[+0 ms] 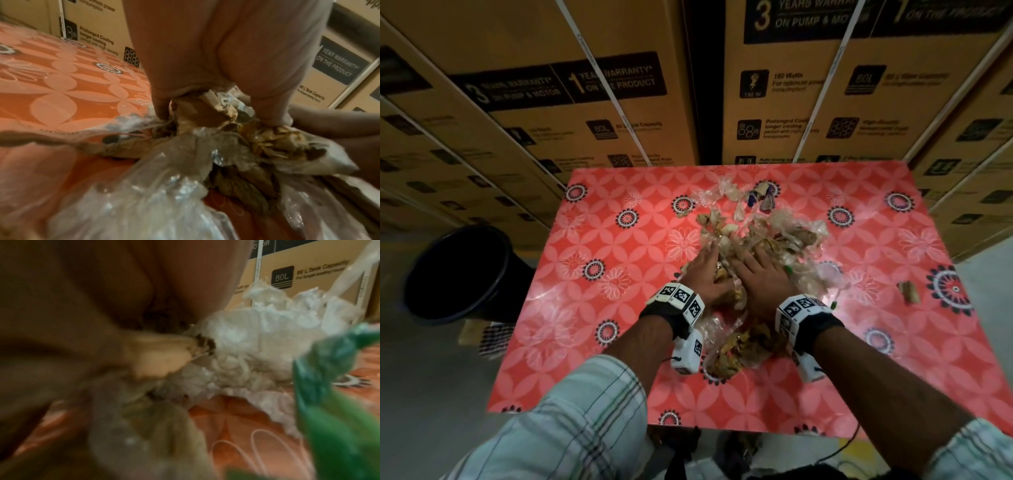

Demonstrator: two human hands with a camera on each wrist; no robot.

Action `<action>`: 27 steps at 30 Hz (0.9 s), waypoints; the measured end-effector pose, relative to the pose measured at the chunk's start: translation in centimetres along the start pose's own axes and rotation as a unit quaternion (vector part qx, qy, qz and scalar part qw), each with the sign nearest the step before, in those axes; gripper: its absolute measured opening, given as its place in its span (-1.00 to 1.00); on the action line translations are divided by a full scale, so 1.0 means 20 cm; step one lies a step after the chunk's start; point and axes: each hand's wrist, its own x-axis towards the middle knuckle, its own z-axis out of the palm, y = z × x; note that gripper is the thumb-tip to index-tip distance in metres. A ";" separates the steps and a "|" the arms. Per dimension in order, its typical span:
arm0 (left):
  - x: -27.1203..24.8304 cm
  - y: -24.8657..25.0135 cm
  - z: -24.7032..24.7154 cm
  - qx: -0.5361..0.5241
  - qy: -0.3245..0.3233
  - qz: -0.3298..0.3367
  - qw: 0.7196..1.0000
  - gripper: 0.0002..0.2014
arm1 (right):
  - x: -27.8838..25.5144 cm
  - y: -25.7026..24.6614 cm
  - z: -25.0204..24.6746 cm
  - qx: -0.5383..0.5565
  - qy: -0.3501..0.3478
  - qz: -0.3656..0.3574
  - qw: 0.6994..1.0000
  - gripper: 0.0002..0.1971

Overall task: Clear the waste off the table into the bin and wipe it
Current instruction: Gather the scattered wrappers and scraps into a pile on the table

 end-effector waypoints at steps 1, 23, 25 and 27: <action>0.00 0.00 0.00 0.005 0.004 -0.003 1.000 0.05 | -0.01 0.02 0.00 0.017 0.017 -0.013 1.000 -0.20; -0.15 -0.07 0.01 0.120 0.052 0.004 0.991 -0.17 | -0.01 -0.18 0.05 -0.133 -0.053 0.054 0.988 -0.28; -0.14 -0.08 0.00 0.104 0.075 0.024 0.991 -0.25 | 0.01 -0.20 0.02 -0.113 -0.072 0.059 0.989 -0.14; -0.15 -0.06 -0.03 0.087 0.098 0.041 0.991 -0.30 | 0.00 -0.20 -0.01 -0.096 -0.064 0.064 0.991 -0.14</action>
